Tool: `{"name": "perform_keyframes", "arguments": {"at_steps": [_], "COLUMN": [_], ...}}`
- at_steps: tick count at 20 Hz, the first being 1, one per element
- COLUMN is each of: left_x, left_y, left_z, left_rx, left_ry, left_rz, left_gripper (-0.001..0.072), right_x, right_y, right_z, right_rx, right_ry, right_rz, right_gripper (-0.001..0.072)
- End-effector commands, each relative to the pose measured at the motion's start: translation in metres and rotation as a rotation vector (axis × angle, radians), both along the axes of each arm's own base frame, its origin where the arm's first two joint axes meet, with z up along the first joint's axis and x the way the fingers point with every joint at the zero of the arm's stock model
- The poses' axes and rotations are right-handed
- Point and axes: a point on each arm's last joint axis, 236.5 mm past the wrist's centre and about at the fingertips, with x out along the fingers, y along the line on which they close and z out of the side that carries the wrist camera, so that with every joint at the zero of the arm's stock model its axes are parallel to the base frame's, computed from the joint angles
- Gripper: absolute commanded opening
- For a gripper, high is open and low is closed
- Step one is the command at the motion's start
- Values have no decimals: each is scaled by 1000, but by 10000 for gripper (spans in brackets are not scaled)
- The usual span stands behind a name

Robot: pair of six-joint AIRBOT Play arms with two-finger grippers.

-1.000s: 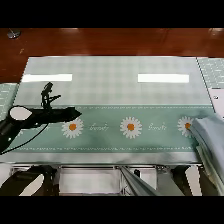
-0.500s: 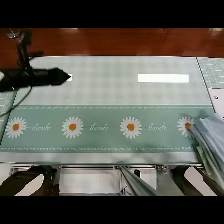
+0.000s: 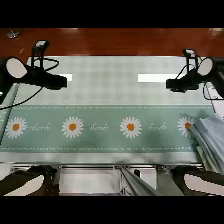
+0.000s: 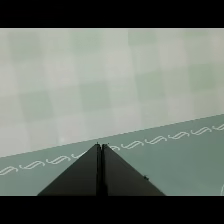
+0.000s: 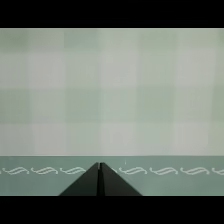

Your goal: Fold the shirts.

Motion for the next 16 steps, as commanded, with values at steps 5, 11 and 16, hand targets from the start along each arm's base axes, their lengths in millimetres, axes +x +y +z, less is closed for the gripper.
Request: {"name": "perform_keyframes", "arguments": {"at_steps": [5, 11, 16], "left_x": [-3, -3, -3], "left_y": [8, 8, 8], "left_z": [-22, -22, -22], "left_rx": [39, 40, 40], "left_ry": [51, 51, 51], "left_rz": [18, 18, 18], "left_gripper": [22, 22, 22], "right_x": [-3, -3, -3], "right_y": [-14, -14, -14], "right_z": [-27, -27, -27], "right_rx": [-99, -99, -99], "right_ry": [51, 51, 51], "right_rz": [-31, -31, -31], "right_gripper": [26, 26, 26]}}
